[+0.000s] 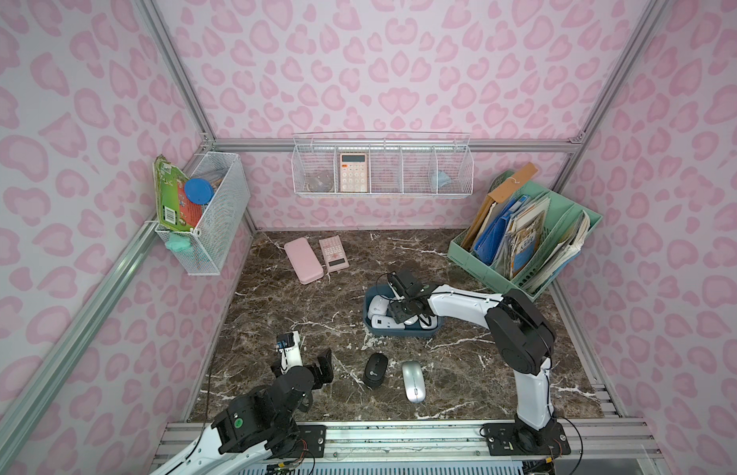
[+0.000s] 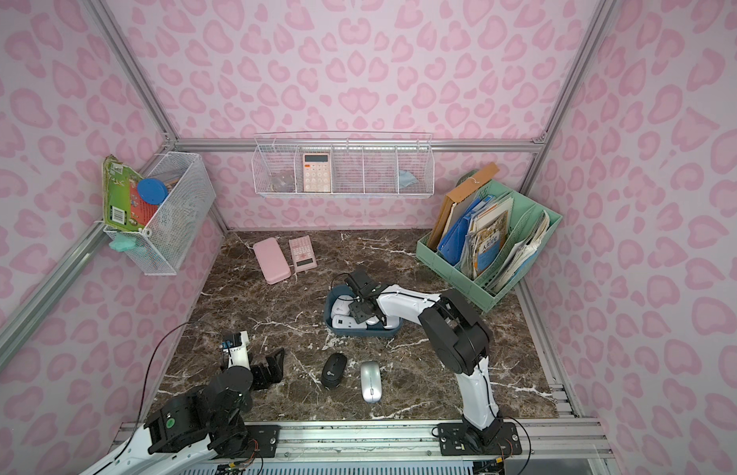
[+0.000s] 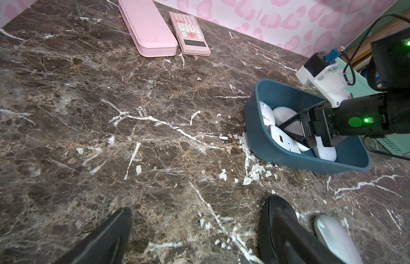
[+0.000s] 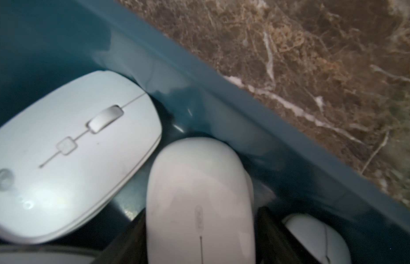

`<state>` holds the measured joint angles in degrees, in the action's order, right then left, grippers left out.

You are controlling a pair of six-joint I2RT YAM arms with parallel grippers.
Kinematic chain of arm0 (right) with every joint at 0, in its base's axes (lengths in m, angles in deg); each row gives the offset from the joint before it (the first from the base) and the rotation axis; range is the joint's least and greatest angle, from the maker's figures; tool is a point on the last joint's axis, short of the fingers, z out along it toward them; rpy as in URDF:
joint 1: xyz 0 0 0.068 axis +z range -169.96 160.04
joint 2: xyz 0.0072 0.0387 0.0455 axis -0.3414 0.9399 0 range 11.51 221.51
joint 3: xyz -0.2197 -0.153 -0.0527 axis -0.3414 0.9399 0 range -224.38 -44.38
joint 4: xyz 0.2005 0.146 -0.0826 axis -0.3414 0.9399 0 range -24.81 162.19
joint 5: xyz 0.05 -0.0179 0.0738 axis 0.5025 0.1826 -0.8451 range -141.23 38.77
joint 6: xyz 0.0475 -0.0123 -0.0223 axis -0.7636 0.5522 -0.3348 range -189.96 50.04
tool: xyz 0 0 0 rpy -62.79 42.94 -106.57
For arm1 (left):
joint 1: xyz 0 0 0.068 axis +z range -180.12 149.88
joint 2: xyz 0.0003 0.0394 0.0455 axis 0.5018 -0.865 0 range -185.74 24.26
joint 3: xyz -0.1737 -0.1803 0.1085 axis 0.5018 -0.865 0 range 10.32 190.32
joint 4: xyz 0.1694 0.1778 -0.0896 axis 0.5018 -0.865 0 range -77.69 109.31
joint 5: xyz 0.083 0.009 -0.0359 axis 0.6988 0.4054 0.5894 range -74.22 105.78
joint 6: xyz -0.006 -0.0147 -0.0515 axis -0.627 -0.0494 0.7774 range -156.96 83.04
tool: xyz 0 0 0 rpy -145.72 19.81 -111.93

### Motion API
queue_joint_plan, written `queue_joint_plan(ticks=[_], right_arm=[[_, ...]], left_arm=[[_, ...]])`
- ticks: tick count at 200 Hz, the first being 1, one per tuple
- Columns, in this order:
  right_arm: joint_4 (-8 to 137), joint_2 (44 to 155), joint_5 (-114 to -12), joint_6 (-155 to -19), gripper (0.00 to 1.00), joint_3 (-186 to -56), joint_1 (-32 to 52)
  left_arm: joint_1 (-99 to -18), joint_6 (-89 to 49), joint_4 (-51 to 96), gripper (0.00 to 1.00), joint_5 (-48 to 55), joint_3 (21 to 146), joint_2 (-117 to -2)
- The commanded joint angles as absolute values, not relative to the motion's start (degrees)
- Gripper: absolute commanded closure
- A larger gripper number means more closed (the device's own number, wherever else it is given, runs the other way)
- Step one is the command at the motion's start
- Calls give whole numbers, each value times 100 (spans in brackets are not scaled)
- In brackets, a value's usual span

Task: Take out the mouse from the storage box
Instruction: Pick up the mouse from the storage box.

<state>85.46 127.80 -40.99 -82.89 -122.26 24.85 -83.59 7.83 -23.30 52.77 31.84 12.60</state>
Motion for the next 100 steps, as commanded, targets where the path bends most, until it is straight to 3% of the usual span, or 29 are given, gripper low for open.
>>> queue_joint_plan(ticks=[1,51,100], right_arm=[[8679,12839,-4077,-8192,31,-12391,2468],[8621,12750,-4175,-8217,44,-12350,2468],[8633,12478,-3998,-8288,46,-12304,2467]], left_arm=[[-8356,720,-2236,1,5381,3183,1248],[-8356,731,-2235,1,5418,3183,1239],[-8356,690,-2176,1,5473,3153,1205]])
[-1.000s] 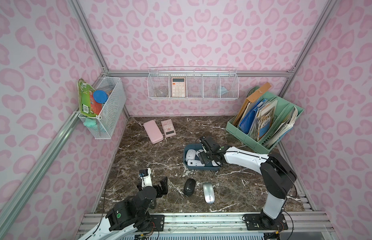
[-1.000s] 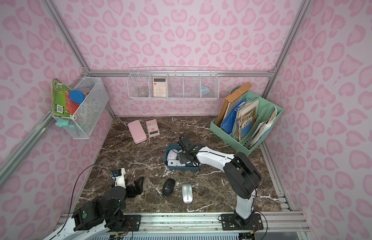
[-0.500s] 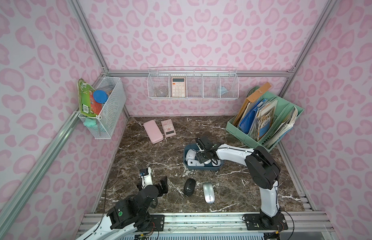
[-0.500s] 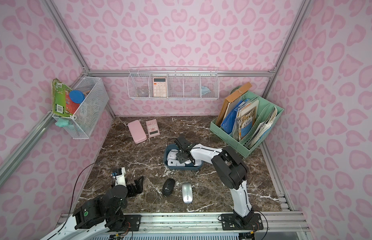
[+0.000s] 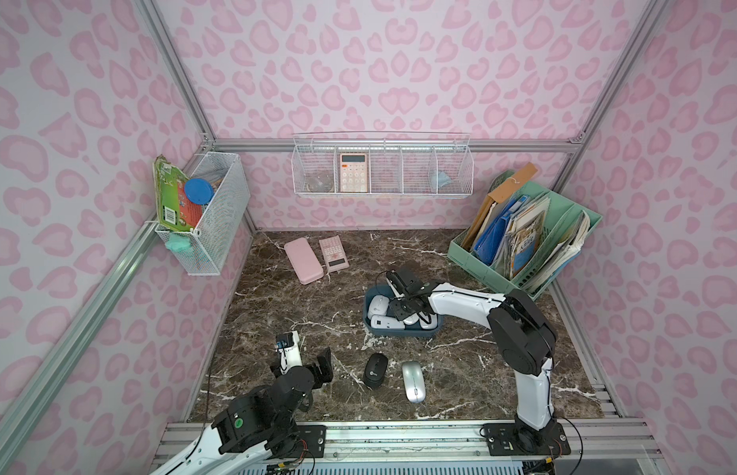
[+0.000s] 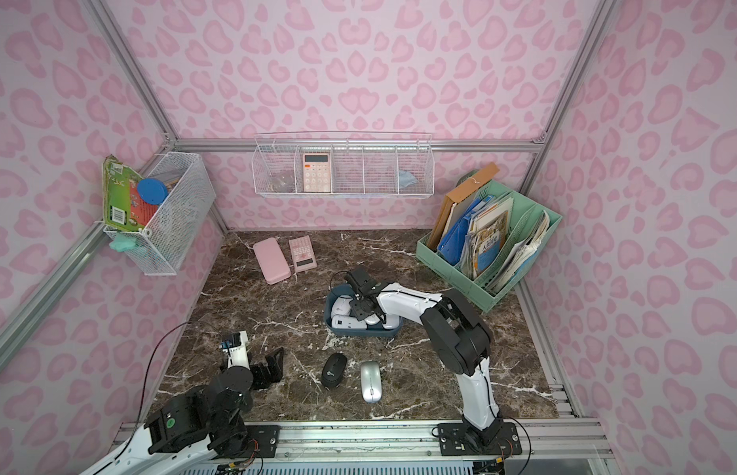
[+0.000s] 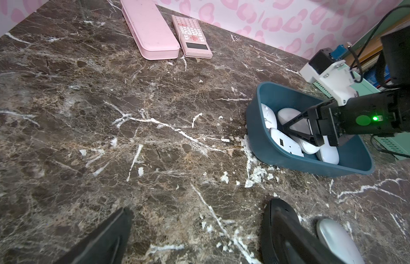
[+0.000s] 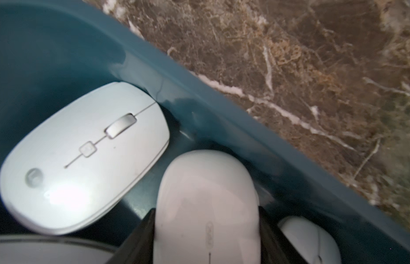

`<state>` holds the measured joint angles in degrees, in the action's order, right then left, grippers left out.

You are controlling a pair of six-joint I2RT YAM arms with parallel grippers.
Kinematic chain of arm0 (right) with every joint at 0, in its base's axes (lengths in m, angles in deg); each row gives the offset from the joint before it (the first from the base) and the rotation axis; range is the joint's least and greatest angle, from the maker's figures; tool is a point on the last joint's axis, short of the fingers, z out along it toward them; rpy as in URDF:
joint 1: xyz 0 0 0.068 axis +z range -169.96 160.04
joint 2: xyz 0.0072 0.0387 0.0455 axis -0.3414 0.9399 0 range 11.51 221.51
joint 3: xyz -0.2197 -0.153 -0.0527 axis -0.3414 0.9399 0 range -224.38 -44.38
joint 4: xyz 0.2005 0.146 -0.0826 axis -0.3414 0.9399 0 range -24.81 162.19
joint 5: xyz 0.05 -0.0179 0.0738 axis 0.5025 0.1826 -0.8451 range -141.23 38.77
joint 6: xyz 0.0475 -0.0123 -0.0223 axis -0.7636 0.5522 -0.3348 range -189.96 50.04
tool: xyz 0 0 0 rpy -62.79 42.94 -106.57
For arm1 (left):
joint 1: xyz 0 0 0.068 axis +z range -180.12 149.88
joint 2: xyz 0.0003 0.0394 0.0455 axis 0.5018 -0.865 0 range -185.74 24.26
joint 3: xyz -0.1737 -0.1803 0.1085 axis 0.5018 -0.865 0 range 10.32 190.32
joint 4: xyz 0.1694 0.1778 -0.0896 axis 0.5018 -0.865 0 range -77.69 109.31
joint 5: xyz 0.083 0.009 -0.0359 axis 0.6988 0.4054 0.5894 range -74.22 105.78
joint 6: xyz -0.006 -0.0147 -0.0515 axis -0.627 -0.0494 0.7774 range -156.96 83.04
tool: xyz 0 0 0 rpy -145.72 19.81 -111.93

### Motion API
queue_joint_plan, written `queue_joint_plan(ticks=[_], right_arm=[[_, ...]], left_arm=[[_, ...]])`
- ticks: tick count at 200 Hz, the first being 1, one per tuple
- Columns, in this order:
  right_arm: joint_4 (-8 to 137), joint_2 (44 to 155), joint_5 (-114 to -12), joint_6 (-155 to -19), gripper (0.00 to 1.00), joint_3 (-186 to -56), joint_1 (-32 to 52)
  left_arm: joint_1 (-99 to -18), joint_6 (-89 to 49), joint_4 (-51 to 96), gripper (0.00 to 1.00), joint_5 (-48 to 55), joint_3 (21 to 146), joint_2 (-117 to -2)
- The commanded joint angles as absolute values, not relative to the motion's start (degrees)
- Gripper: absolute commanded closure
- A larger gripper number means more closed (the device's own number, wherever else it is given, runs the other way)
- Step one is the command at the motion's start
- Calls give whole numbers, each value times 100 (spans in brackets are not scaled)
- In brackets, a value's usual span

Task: Take out the mouse from the storage box
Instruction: Pick up the mouse from the storage box.

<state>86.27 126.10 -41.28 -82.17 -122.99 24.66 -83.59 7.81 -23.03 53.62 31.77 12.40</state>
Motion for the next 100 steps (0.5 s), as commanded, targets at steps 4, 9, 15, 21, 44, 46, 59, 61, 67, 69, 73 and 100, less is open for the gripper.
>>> queue_joint_plan(ticks=[4,9,15,21,44,46,59,61,67,69,73,100], right_arm=[[8642,12451,-3998,-8290,46,-12319,2465],[8646,12418,-4006,-8302,46,-12329,2472],[8660,12381,-4020,-8320,46,-12347,2470],[8677,12331,-4032,-8335,46,-12356,2477],[8748,12137,-4025,-8390,46,-12374,2486],[8755,12120,-4020,-8397,46,-12372,2490],[8811,11996,-4000,-8437,46,-12374,2503],[8823,11975,-3999,-8439,46,-12374,2508],[8859,11913,-3977,-8462,46,-12368,2517],[8877,11892,-3969,-8472,46,-12366,2529],[8897,11849,-3955,-8486,46,-12366,2530],[9082,11512,-3778,-8634,46,-12287,2663]], left_arm=[[-8356,689,-2174,1,5471,3151,1204],[-8356,696,-2176,1,5469,3150,1196],[-8356,698,-2175,1,5463,3164,1182],[-8355,705,-2174,1,5462,3166,1170],[-8356,741,-2204,1,5480,3179,1143],[-8356,749,-2207,1,5480,3179,1143],[-8356,759,-2217,1,5495,3184,1143],[-8356,764,-2217,1,5493,3185,1138],[-8356,768,-2232,1,5489,3184,1142],[-8356,768,-2228,1,5493,3182,1142],[-8356,776,-2234,1,5497,3186,1143],[-8355,817,-2270,1,5515,3196,1149]])
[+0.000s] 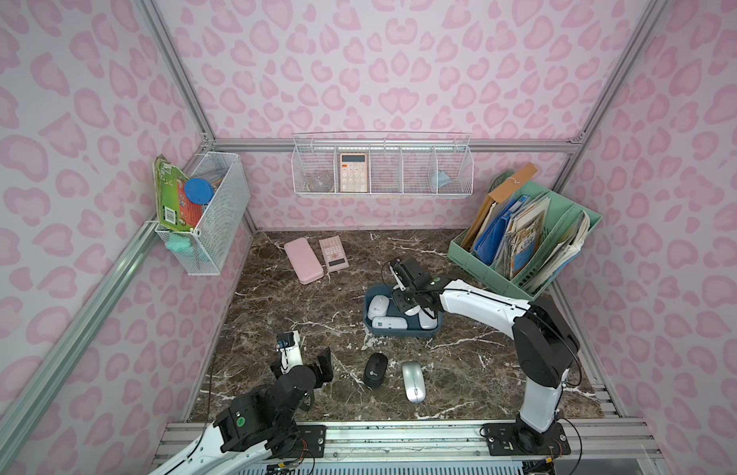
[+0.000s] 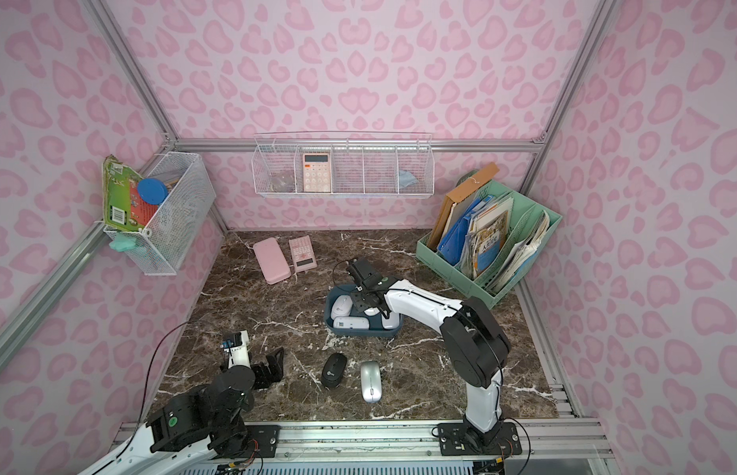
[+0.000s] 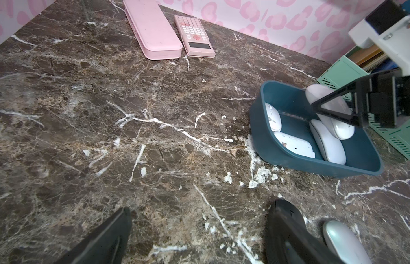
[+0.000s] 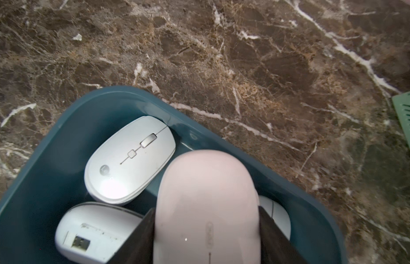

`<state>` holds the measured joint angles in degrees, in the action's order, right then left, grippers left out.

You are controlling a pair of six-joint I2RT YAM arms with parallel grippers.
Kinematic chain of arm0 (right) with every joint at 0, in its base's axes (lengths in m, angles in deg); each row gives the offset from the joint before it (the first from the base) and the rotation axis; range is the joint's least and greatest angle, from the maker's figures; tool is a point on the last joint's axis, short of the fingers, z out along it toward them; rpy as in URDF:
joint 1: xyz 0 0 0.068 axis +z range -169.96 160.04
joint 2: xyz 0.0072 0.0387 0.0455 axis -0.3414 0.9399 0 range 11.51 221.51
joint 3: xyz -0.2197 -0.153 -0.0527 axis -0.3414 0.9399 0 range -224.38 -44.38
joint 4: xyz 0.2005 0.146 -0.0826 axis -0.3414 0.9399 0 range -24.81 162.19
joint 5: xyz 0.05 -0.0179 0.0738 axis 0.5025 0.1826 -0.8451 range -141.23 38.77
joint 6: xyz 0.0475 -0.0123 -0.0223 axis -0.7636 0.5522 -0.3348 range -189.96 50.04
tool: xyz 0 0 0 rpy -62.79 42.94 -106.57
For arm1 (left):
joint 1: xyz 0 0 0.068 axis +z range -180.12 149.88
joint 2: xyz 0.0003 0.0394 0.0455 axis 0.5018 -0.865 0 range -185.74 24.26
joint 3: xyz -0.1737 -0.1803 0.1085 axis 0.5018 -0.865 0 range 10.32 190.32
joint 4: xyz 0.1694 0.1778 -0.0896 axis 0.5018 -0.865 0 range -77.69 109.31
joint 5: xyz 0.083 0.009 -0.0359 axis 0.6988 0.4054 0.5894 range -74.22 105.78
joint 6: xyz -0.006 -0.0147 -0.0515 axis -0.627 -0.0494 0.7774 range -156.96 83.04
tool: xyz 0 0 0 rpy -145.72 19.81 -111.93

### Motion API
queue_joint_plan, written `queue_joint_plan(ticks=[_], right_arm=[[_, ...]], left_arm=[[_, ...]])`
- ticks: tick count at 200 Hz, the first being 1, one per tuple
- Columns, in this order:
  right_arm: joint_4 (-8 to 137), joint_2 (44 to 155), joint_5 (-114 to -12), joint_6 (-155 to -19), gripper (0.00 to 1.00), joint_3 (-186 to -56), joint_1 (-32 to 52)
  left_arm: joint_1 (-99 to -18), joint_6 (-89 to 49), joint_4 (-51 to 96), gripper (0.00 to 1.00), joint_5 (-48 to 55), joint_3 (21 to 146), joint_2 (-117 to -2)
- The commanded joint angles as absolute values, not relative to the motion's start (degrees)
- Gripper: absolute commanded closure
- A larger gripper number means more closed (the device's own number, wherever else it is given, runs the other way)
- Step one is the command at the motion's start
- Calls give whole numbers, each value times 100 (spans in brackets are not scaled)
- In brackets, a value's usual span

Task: Take out the mouse from the storage box
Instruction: Pick up the mouse from the storage box, then place the mouse at the center of the board.

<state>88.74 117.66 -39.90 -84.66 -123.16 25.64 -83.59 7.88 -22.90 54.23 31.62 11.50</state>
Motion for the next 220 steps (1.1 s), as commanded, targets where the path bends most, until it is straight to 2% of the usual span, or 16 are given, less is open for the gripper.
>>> queue_joint_plan(ticks=[1,98,162,220], right_arm=[[9092,11495,-3774,-8646,46,-12287,2671],[9409,9727,-3565,-9917,47,-10719,3188],[10216,9365,-3126,-10984,47,-10437,3868],[9532,8843,-3250,-11663,47,-9173,4069]], left_arm=[[-8355,819,-2270,1,5515,3195,1150],[-8356,795,-2250,1,5464,3194,1108],[-8356,863,-2316,1,5129,3316,878],[-8355,776,-2113,1,5258,3325,580]])
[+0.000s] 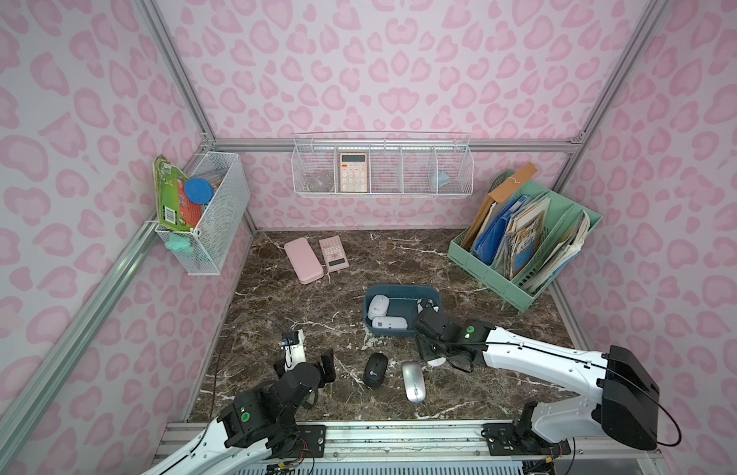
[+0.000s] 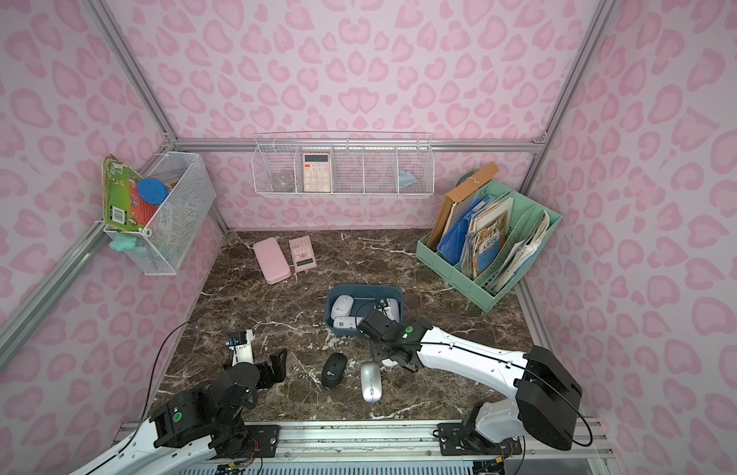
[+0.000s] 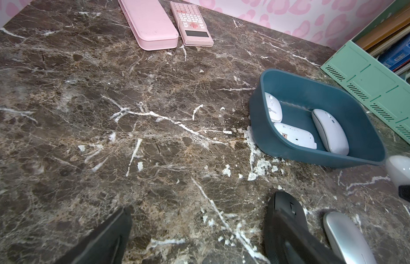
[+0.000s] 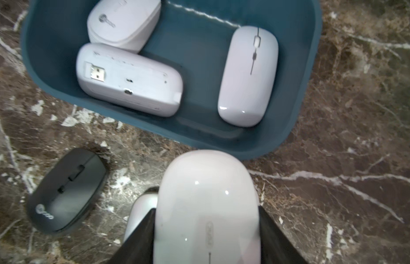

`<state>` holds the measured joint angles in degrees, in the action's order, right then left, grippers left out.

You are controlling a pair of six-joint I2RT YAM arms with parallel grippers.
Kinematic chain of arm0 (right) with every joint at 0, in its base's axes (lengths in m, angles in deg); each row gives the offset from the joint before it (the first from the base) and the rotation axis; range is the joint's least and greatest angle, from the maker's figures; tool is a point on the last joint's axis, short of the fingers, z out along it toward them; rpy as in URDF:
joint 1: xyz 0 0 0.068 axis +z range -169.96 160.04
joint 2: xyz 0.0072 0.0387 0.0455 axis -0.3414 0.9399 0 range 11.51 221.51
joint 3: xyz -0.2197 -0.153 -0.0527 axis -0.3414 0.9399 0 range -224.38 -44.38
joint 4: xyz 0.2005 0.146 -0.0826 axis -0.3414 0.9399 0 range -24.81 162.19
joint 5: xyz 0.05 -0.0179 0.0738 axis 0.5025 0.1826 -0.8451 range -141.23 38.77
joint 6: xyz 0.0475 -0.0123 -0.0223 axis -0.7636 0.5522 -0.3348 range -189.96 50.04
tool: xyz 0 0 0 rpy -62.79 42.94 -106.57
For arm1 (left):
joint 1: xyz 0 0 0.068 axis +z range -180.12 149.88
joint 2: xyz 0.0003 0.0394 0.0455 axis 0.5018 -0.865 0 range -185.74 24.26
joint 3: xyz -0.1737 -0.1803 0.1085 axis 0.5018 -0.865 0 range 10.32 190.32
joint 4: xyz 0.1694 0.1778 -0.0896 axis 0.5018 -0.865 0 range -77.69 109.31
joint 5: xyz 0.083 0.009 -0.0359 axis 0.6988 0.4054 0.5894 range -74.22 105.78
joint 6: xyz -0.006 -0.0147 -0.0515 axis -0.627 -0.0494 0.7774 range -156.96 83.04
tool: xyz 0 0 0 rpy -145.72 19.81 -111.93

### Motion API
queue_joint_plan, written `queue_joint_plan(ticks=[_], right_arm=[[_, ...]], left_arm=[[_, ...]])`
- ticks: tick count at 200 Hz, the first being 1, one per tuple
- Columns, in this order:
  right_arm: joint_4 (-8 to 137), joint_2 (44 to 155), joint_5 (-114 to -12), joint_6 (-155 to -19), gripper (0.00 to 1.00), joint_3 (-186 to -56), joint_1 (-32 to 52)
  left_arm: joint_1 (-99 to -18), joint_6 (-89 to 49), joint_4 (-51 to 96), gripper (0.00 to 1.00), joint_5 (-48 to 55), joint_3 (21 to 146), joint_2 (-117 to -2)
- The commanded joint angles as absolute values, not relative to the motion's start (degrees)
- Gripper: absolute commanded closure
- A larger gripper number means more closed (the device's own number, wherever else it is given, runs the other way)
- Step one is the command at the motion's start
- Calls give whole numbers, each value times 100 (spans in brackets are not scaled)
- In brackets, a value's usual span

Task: Take out the mouse from the storage box
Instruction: Place the mouse at the center of the board.

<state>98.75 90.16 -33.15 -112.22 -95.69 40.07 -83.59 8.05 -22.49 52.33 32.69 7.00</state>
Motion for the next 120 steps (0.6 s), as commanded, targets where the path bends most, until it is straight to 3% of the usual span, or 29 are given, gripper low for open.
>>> queue_joint_plan(ticks=[1,120], right_arm=[[9519,8838,-3255,-11667,47,-9148,4073],[8675,9105,-3444,-12196,44,-8132,4405]], left_arm=[[-8355,777,-2112,1,5259,3325,571],[-8356,933,-1598,1,4955,3711,-751]])
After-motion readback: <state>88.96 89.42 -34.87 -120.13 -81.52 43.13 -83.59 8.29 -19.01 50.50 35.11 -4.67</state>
